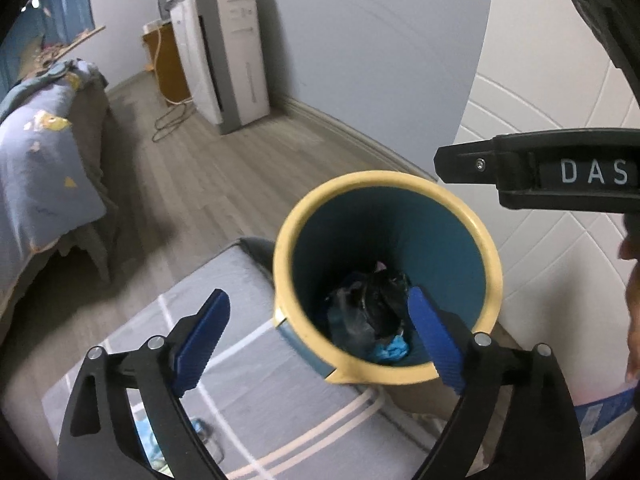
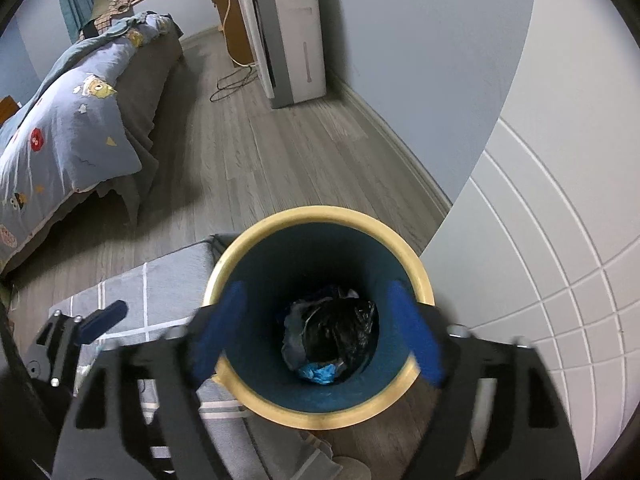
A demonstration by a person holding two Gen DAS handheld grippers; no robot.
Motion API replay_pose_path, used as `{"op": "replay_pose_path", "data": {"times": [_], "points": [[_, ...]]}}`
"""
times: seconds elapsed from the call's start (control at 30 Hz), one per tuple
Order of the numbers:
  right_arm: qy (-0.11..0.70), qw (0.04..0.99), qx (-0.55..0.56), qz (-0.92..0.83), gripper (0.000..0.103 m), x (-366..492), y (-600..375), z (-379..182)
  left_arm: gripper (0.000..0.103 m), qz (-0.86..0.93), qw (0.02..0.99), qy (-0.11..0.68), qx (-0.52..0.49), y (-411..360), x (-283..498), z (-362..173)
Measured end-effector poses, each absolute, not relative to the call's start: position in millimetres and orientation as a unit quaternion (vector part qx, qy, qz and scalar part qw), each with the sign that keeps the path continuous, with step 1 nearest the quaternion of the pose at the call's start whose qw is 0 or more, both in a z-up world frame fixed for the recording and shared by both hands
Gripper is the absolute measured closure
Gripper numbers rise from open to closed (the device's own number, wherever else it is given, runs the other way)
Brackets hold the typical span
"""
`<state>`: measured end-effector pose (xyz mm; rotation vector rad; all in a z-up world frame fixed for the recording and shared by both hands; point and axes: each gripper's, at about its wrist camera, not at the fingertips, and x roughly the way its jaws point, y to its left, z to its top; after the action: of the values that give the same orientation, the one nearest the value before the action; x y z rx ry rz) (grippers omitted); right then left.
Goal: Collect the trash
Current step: 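Carry glove and black bag over the wastebasket and open both tools, then move both tools back over the remaining trash on the mat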
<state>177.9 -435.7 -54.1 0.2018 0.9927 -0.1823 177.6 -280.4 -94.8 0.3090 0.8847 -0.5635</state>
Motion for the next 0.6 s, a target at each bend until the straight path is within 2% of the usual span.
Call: {"op": "replay_pose_path", "data": {"times": [0.1, 0.6], "points": [[0.462, 0.878, 0.089, -0.085, 0.008, 169.6, -427.0, -45.6, 0.01, -0.26, 0.86, 0.414, 0.145, -262.6, 168.5, -84.3], [0.445, 0.894, 0.04, -0.039, 0.006, 143.8, -328.5, -23.4, 0.007, -0.16, 0.89, 0.415, 0.1, -112.9, 144.0, -52.3]]}}
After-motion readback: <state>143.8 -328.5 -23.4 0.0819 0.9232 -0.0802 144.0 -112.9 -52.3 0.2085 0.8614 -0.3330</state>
